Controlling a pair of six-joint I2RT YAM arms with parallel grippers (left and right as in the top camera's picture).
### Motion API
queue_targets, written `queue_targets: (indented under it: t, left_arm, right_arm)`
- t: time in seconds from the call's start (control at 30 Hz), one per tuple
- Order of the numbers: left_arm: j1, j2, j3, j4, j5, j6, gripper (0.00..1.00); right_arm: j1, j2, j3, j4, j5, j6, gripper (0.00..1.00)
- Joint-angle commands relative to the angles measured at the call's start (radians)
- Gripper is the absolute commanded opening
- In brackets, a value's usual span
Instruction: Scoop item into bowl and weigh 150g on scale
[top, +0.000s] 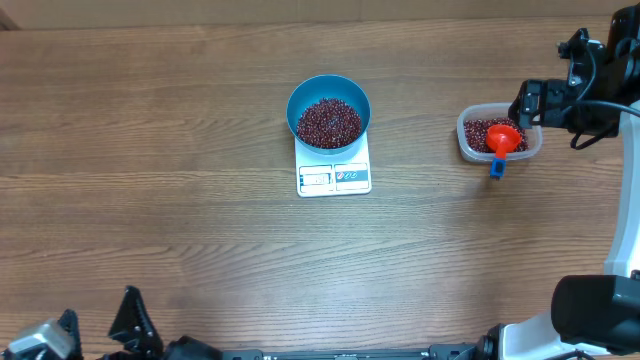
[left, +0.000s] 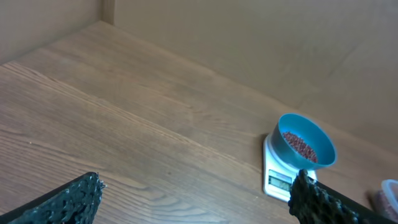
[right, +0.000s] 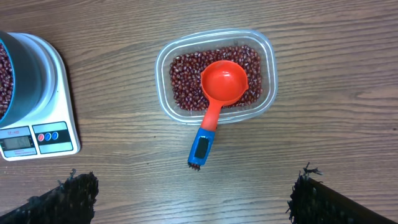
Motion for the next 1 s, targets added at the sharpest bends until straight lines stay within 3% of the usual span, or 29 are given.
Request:
queue_targets:
  t: [0.0, 0.53, 0.97]
  left_arm:
    - [0.062, -0.016, -0.029, 0.024, 0.089, 0.086, 0.99]
    - [0.249, -0.161, -0.15, 0.18, 0.251, 0.216, 1.0]
    - [0.275, -0.163, -0.277, 0.354, 0.301, 0.267, 0.99]
  right_arm:
    - [0.0, -0.007, 0.023, 0.001, -0.005, -0.004, 1.0]
    - [0.0, -0.007, 0.023, 0.001, -0.005, -0.004, 1.0]
    - [0.0, -0.007, 0.023, 0.001, -0.005, -0.004, 1.0]
